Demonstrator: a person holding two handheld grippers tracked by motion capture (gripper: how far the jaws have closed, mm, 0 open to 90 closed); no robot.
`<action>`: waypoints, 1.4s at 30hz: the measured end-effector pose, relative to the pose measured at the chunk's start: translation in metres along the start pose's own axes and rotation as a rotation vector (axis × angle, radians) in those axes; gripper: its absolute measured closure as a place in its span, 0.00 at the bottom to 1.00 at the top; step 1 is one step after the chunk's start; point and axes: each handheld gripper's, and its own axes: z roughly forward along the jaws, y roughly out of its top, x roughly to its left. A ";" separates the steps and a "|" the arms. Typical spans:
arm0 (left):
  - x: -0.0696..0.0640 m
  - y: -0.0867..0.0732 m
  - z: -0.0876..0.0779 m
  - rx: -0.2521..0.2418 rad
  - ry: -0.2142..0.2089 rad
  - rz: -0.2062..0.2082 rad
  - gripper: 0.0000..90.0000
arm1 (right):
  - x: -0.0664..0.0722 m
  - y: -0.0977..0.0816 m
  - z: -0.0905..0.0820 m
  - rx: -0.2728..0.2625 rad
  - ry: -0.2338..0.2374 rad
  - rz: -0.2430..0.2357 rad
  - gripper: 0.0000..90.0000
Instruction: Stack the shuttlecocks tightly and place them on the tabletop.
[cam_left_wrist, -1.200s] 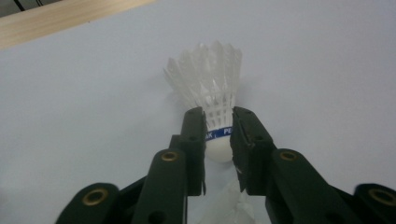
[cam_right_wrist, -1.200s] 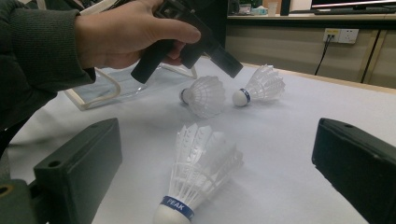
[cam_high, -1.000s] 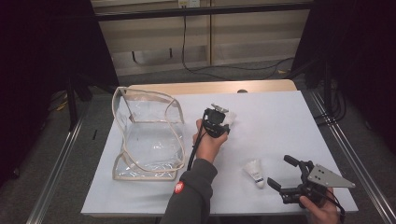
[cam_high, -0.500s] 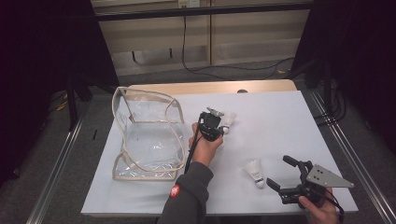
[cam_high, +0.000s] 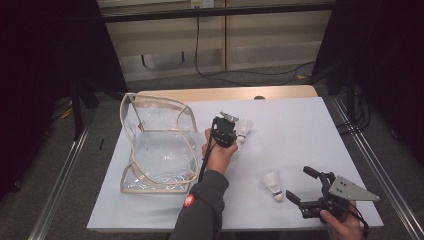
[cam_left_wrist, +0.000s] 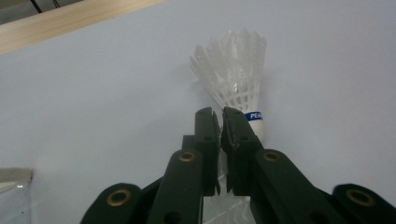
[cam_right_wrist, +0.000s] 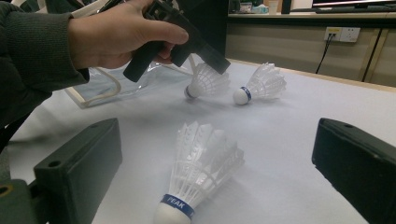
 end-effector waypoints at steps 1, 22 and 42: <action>0.000 0.000 0.001 -0.001 0.000 -0.005 0.95 | 0.000 0.000 0.000 0.000 0.000 0.000 0.01; -0.007 0.000 0.006 -0.002 -0.049 -0.005 0.84 | 0.000 0.000 0.000 0.002 0.002 0.000 0.01; -0.008 0.001 0.009 -0.015 -0.066 -0.034 0.73 | 0.001 0.000 0.000 0.001 0.002 -0.002 0.01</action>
